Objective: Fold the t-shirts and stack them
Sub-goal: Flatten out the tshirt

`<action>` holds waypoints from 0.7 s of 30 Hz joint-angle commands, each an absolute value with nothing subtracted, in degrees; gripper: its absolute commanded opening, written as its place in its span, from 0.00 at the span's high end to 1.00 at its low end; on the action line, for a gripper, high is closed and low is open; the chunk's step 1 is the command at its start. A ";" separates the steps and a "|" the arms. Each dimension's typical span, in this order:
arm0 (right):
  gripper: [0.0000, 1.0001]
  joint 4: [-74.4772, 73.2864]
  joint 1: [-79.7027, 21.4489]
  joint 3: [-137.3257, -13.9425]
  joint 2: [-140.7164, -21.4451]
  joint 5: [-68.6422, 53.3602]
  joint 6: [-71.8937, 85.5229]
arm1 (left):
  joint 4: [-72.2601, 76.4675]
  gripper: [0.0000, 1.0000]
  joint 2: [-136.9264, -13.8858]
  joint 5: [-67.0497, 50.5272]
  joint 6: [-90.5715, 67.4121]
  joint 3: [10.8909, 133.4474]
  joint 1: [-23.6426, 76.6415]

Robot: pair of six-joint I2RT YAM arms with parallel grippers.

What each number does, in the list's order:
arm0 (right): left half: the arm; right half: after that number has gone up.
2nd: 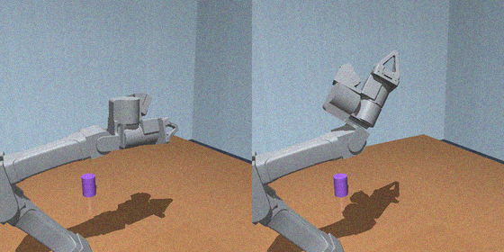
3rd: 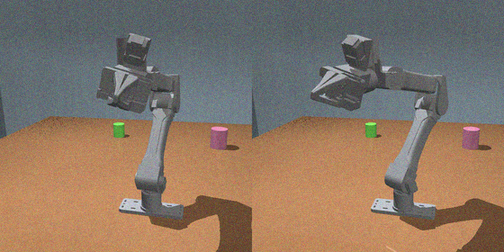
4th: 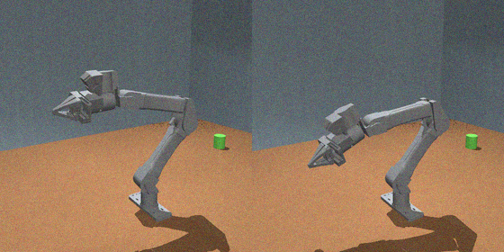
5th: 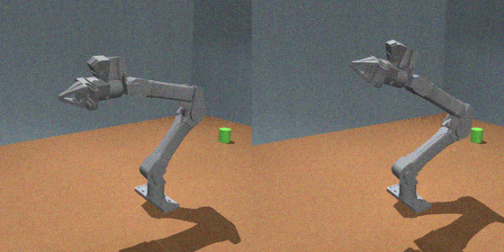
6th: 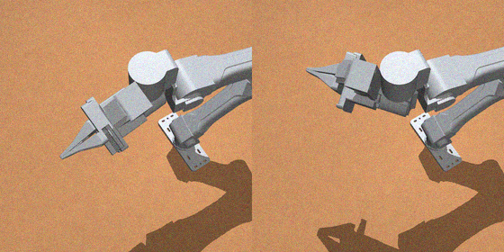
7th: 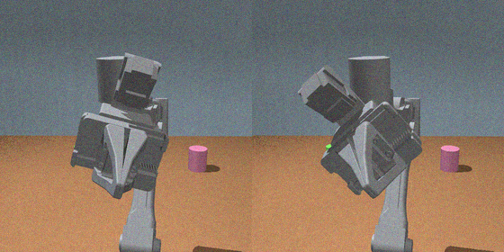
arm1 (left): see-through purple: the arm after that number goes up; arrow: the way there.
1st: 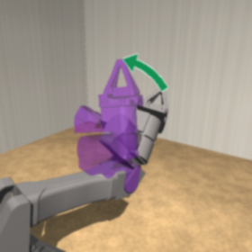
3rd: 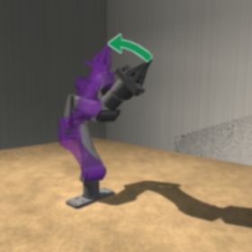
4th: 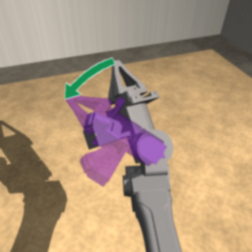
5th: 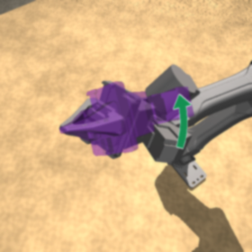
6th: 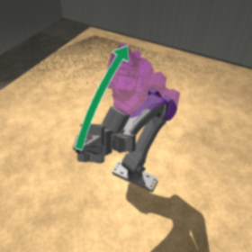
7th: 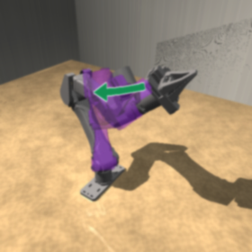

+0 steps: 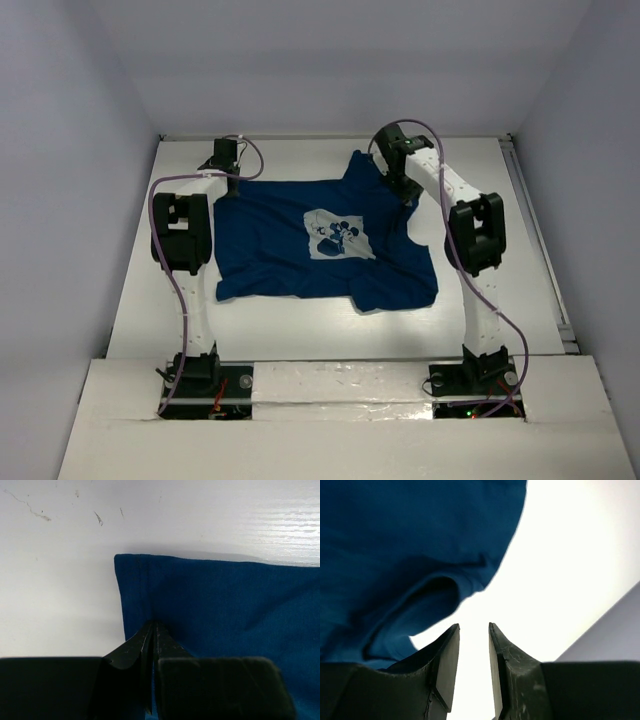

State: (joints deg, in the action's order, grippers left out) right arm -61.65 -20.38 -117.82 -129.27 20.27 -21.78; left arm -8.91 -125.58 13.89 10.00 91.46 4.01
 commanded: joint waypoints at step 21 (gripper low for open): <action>0.63 -54.67 -18.11 -115.67 -121.56 10.47 -18.90 | -10.99 1.00 -121.99 13.54 9.67 89.30 4.22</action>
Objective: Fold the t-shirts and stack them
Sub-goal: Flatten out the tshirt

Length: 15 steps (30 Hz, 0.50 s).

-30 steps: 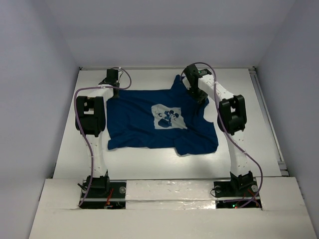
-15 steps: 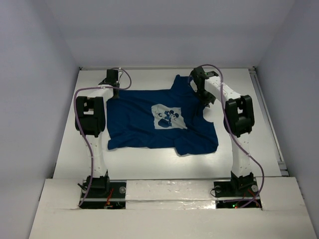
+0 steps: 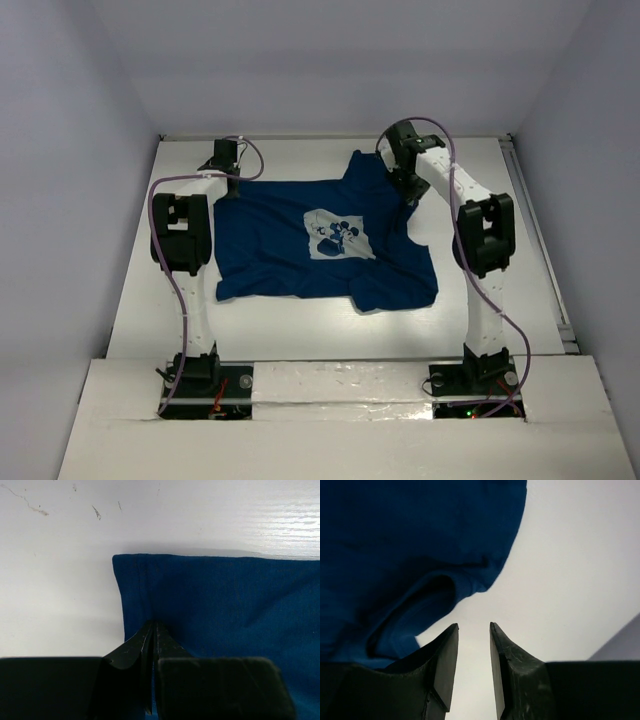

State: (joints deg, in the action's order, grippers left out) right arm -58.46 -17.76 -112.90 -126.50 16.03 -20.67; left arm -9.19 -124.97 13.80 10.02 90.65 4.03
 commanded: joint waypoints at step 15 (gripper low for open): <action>0.62 -52.21 -18.11 -114.52 -125.24 7.99 -16.70 | -10.90 1.00 -121.90 13.10 9.76 89.12 4.22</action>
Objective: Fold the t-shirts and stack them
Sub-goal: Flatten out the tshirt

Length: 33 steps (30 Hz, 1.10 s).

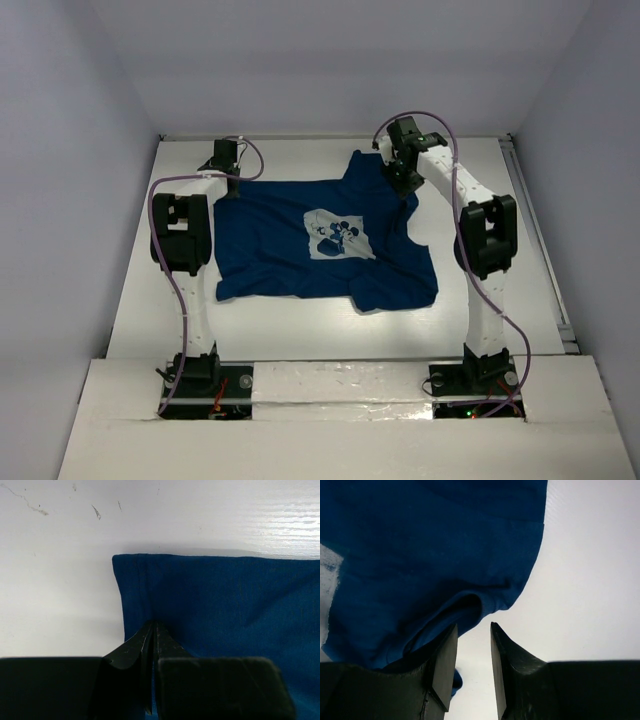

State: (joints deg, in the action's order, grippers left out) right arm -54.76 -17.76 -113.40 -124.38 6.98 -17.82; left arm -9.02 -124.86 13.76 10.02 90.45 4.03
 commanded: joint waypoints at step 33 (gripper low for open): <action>1.00 -52.47 -17.58 -111.10 -126.91 15.73 -16.61 | -10.72 1.00 -121.29 13.18 10.11 88.16 4.22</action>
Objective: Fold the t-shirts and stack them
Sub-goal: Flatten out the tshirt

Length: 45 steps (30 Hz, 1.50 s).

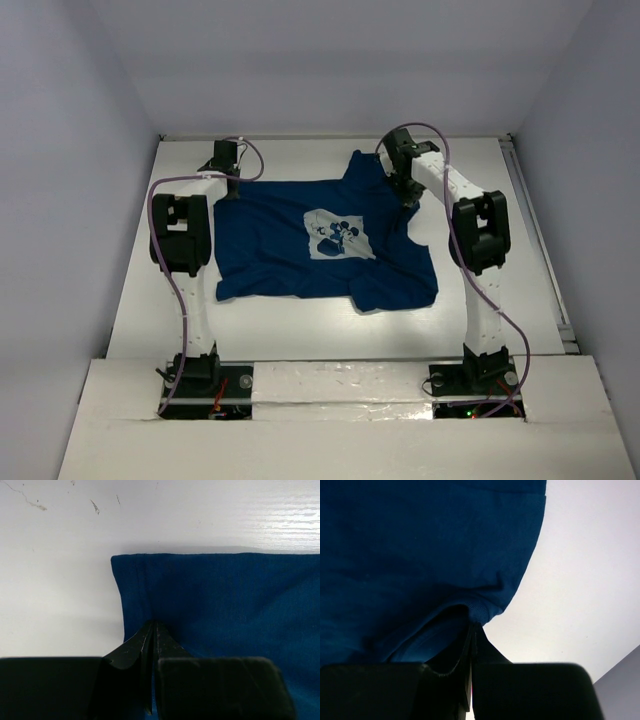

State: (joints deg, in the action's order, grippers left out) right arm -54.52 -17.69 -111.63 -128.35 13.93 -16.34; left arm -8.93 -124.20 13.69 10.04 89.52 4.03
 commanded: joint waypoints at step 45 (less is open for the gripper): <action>1.00 -65.03 -13.71 -145.45 -142.80 3.00 -21.62 | -12.66 1.00 -120.67 7.56 7.91 89.38 5.89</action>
